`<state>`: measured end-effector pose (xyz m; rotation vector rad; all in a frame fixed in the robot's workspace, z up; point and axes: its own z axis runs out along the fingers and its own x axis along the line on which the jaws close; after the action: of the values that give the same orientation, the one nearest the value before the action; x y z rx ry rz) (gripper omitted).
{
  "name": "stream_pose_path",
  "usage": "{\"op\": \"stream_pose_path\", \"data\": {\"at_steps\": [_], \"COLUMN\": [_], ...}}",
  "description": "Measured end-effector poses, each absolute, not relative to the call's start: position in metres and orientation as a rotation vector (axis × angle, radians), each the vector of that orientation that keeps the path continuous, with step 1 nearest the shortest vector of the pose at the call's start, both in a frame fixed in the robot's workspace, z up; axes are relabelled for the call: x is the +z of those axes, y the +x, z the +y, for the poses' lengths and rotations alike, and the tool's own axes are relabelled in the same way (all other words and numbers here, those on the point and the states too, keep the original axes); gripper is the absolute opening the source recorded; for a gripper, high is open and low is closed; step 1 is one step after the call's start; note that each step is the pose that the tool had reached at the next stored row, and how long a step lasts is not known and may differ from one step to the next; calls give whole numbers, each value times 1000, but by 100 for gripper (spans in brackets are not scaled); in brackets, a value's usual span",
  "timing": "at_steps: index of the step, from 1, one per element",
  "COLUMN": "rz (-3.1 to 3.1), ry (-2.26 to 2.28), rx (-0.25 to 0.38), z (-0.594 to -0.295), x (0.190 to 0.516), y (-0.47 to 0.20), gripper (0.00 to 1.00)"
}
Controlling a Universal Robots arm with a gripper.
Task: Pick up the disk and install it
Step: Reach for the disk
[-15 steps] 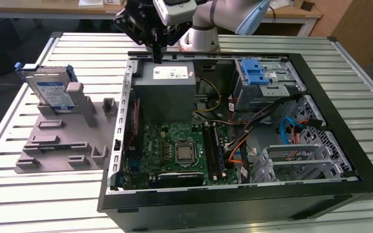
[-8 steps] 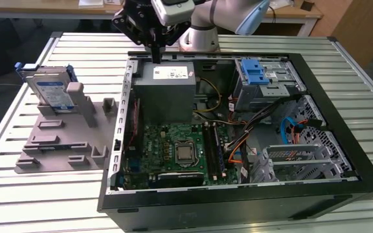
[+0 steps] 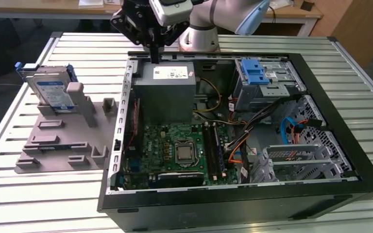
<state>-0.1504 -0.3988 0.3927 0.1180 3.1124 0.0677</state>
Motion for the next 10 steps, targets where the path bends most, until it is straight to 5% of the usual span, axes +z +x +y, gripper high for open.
{"op": "stream_pose_path", "data": {"at_steps": [10], "rz": [3112], "ry": [118], "rx": [68], "z": [-399], "x": [393], "y": [-154], "gripper": [11]}}
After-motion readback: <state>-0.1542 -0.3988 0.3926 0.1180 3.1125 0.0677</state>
